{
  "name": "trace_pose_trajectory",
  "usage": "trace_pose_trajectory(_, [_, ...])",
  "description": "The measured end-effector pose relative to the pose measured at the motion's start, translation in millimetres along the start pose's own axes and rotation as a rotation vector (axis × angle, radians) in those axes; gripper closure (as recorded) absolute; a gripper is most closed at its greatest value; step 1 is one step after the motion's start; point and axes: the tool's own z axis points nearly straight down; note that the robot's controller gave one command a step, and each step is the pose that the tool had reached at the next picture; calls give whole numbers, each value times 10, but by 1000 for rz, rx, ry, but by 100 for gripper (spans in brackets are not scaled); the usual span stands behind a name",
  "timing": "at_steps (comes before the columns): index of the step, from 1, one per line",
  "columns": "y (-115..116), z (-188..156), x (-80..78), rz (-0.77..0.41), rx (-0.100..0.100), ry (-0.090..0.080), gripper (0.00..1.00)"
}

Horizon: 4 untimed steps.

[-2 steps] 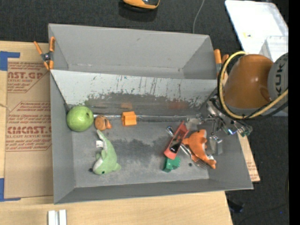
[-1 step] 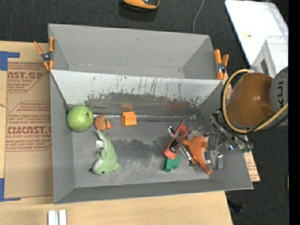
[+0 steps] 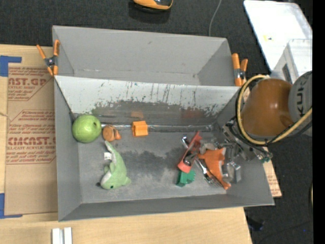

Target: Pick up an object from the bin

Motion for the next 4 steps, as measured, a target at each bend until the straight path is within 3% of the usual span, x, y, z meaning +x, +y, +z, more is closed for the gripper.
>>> trace_pose_trajectory(2, [3,119,-230,-496,-2,-7,0])
trace_pose_trajectory(3, [-87,144,-399,-711,-1,-6,100])
trace_pose_trajectory(4, [-88,144,-399,-711,-1,-7,100])
